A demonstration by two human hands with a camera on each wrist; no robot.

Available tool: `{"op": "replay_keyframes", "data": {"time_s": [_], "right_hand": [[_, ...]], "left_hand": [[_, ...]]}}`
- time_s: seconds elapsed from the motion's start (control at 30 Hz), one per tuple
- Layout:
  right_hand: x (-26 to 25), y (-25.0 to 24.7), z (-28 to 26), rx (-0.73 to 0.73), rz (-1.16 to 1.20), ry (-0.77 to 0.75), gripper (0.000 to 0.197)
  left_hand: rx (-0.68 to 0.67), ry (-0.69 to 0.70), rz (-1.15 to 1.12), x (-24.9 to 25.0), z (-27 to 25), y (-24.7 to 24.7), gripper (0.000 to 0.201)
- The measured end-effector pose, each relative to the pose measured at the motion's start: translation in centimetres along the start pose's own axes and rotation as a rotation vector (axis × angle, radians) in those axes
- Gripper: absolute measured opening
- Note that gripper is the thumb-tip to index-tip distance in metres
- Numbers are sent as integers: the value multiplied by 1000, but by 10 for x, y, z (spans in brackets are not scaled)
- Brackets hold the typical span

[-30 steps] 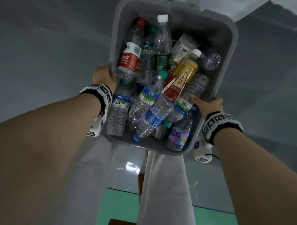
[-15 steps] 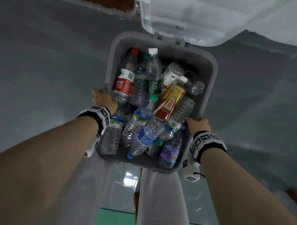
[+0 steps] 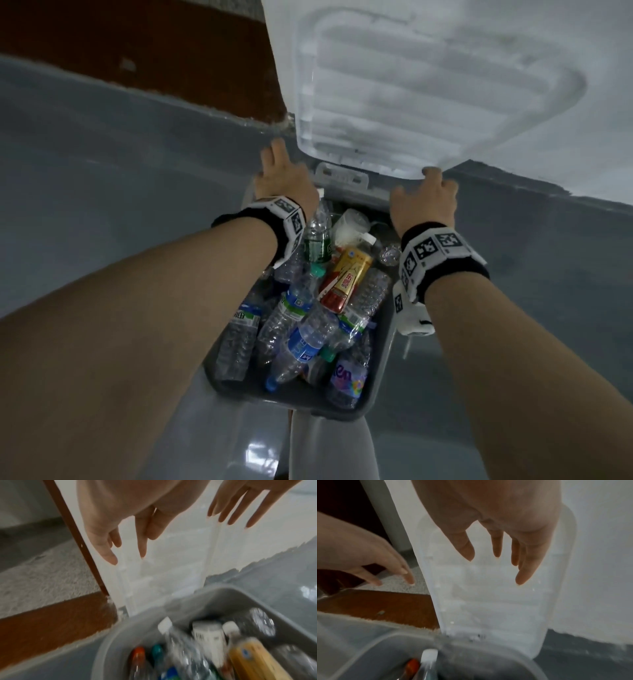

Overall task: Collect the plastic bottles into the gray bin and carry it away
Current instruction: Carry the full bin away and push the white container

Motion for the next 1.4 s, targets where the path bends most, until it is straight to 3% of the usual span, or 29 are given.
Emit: {"op": "replay_keyframes", "data": {"time_s": [0.27, 0.47, 0.63, 0.87, 0.97, 1.1, 1.23, 1.3, 1.4], "right_hand": [[-81, -57, 10, 331, -85, -218, 57], [-98, -62, 10, 479, 88, -175, 52], [-95, -55, 8, 238, 21, -211, 76], [-81, -55, -12, 124, 303, -137, 61], [-66, -45, -30, 129, 477, -40, 42], [-45, -23, -65, 127, 641, 96, 22], [-5, 17, -94, 22, 773, 362, 15], [16, 35, -108, -69, 827, 449, 11], [35, 51, -120, -93, 828, 389, 14]], "left_hand": [[360, 342, -88, 57, 46, -79, 28], [443, 383, -224, 71, 68, -106, 29], [620, 500, -160, 67, 61, -104, 25], [683, 544, -160, 55, 42, -108, 26], [748, 574, -248, 48, 26, -101, 22], [607, 406, -539, 39, 9, -81, 33], [349, 229, -561, 28, -10, -47, 33], [197, 213, -502, 21, -23, -26, 34], [36, 358, -226, 15, -47, 3, 33]]}}
Point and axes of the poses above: each hand's wrist, its own z-axis towards the middle knuckle, its own y-axis out of the palm, x = y × z, the point moved 3 cm from there along z, towards the middle knuckle, and after that the axes turned 13 degrees about y, right-handed, at the moved point
